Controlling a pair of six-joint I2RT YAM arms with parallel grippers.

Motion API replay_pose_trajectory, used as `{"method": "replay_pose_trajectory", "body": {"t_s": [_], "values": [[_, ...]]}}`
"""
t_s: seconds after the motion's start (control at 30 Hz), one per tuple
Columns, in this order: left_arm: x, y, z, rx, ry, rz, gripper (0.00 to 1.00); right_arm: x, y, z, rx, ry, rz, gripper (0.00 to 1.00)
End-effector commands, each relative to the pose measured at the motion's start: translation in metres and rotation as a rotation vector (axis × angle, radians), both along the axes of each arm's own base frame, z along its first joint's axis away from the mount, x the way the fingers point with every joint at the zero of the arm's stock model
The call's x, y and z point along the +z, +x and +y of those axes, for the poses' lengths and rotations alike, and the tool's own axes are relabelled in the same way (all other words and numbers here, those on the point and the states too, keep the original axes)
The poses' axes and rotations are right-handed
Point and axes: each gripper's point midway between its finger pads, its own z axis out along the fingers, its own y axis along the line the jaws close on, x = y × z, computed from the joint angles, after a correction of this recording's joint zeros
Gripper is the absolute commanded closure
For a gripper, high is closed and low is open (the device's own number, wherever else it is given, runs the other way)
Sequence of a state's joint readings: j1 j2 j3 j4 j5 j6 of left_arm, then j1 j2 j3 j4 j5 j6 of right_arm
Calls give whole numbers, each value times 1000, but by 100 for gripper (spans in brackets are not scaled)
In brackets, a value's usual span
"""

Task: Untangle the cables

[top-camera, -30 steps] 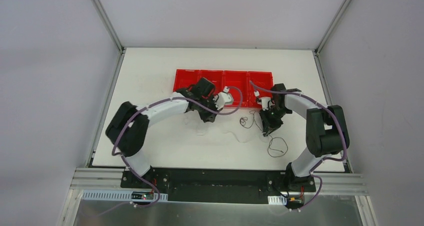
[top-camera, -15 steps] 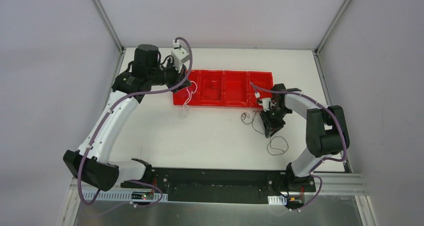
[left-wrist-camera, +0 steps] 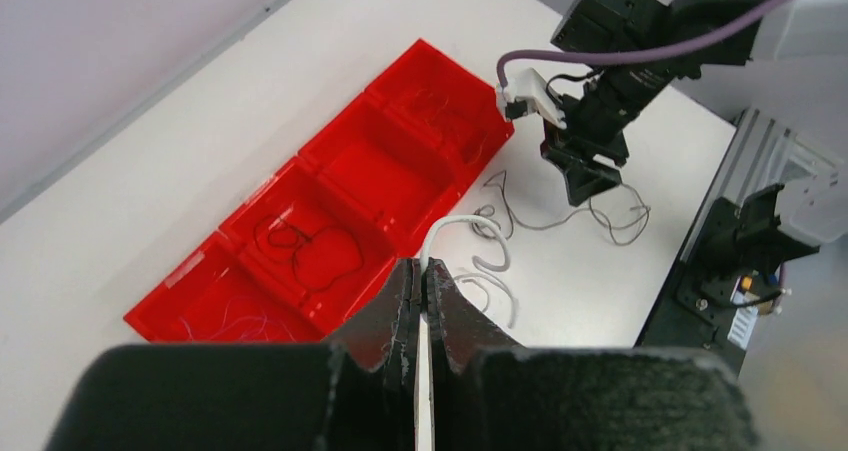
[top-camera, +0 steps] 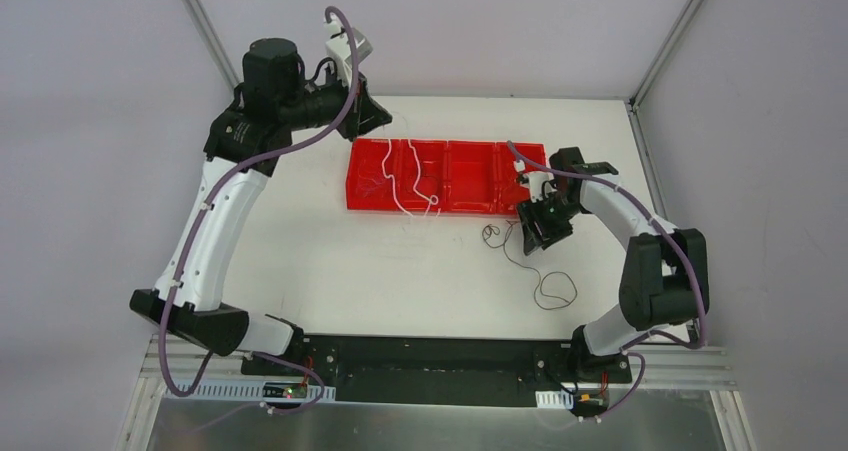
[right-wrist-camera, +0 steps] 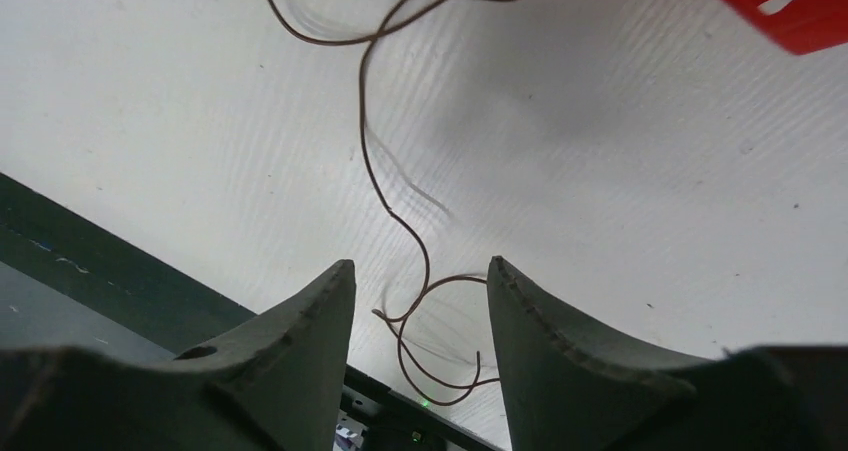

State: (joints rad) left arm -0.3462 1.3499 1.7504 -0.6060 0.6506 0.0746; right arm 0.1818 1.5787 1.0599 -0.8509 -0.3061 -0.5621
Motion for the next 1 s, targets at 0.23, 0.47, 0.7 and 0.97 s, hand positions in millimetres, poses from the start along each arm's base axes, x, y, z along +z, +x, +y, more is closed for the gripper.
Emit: {"method": "replay_pose_trajectory", "body": {"t_s": [0.23, 0.47, 0.7, 0.97], "values": [[49, 33, -74, -121, -131, -88, 100, 44, 15, 5, -94, 124, -71, 32], [52, 90, -94, -17, -164, -122, 100, 52, 26, -1, -189, 199, -76, 19], [27, 131, -123, 21, -194, -53, 100, 54, 24, -3, -239, 256, -73, 18], [-22, 161, -153, 59, -147, -29, 100, 60, 26, -13, -278, 277, -92, 17]]}}
